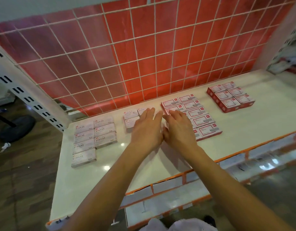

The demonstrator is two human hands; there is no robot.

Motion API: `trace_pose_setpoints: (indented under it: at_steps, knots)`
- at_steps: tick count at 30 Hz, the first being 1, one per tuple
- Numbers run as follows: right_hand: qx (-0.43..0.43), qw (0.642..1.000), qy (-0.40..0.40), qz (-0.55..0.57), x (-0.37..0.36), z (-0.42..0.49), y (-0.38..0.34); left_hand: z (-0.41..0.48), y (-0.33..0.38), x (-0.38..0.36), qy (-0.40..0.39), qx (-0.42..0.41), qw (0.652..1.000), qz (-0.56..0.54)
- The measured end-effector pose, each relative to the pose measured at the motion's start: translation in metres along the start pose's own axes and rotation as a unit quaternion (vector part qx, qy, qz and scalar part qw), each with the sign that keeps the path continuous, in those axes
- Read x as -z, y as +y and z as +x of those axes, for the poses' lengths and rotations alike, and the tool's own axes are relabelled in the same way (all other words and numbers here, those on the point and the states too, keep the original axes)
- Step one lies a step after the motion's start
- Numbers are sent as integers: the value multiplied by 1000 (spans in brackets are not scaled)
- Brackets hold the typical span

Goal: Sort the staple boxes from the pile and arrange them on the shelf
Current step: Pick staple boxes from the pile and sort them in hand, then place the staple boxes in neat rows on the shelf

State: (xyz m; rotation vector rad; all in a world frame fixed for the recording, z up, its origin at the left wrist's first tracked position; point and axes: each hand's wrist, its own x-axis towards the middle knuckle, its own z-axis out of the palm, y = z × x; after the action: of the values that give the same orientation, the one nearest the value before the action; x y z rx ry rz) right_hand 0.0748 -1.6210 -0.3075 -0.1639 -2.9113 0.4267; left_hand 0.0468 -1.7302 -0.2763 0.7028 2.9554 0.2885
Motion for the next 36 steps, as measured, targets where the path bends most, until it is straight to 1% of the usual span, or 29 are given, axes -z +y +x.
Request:
trace_pose_setpoints:
  at_steps: [4, 7, 10, 14, 17, 22, 26, 36]
  knots:
    - [-2, 999, 50, 14, 10, -11, 31, 4, 32, -9, 23, -39, 999, -9]
    - [-4, 997, 78, 23, 26, -18, 62, 14, 65, -17, 25, -75, 997, -6]
    - [-16, 998, 64, 5, 41, -23, 101, 27, 104, -24, 25, -104, 994, 5]
    - [-52, 998, 40, 14, 60, -29, 159, 43, 159, -36, 40, -129, 991, -2]
    - [-71, 997, 40, 8, 74, -36, 200, 51, 201, -47, 50, -154, 987, -15]
    - [-109, 993, 37, -9, 97, -53, 261, 65, 264, -65, 47, -165, 985, -18]
    - [-128, 990, 54, -9, 111, -65, 303, 76, 309, -76, 28, -180, 983, -7]
    - [-202, 975, 97, 1, 132, -68, 395, 127, 397, -106, 31, -242, 970, -14]
